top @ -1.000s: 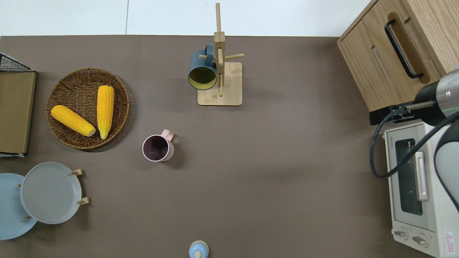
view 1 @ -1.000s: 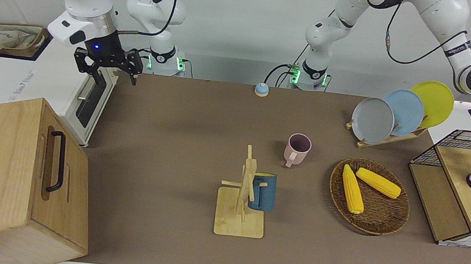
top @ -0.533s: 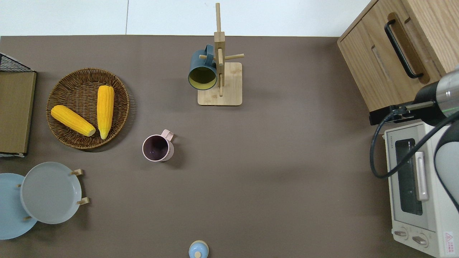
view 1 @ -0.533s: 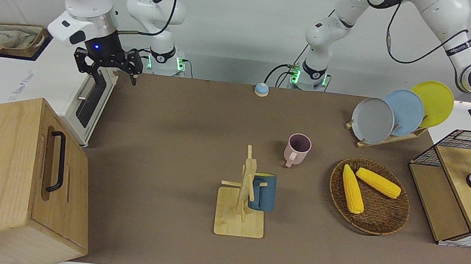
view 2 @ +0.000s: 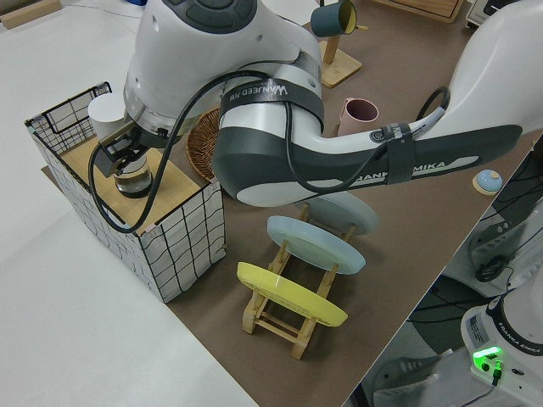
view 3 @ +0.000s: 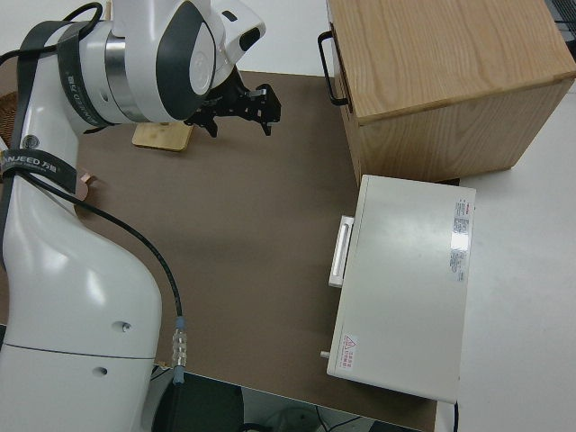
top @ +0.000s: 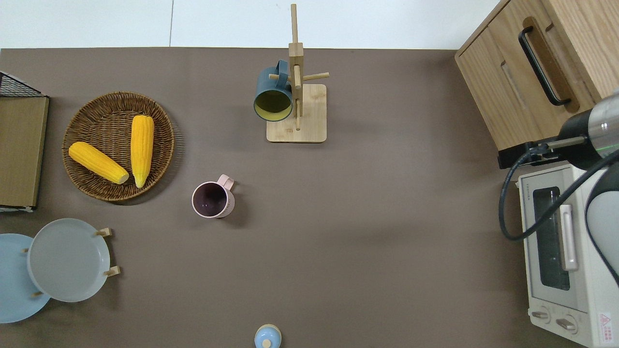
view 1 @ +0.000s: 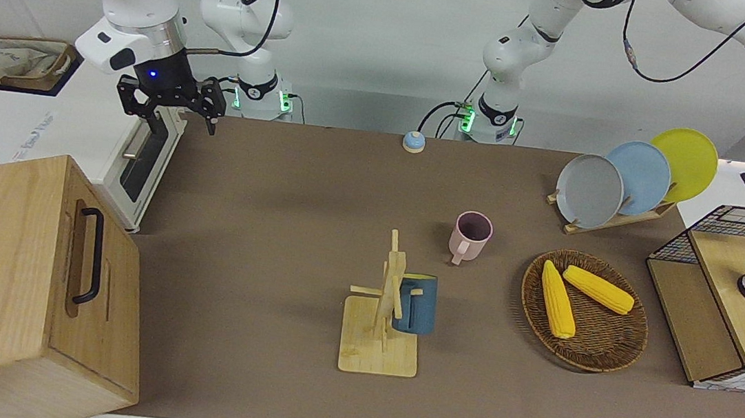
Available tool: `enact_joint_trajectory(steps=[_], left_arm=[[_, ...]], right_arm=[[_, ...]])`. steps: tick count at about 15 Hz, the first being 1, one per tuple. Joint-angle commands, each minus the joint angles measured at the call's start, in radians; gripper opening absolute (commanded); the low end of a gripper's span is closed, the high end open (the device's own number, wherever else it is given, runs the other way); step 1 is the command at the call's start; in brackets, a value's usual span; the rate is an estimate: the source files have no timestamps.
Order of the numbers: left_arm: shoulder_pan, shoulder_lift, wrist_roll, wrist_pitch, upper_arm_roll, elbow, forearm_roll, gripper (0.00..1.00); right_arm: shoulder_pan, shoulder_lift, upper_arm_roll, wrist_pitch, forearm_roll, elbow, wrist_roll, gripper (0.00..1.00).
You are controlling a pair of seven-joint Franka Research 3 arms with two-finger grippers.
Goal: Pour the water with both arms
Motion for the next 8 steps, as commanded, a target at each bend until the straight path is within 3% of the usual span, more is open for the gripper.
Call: enact_joint_trajectory(steps=[1, 3, 8], left_arm=[[-0.009, -0.006, -0.084, -0.229, -0.003, 0.1, 0.148, 1.0], [-0.013, -0.026, -0.134, -0.34, -0.011, 0.114, 0.185, 1.0], [-0.071, -0.084, -0.258, -0.441, -0.026, 0.111, 0.23, 1.0]], right_arm=[[-0.005, 0.0, 0.001, -0.014, 0.021, 0.01, -0.02, 0.987], [-0.005, 0.0, 0.001, -0.014, 0.021, 0.01, -0.02, 0.987], [-0.005, 0.0, 0.001, -0.014, 0.021, 0.01, -0.02, 0.987]])
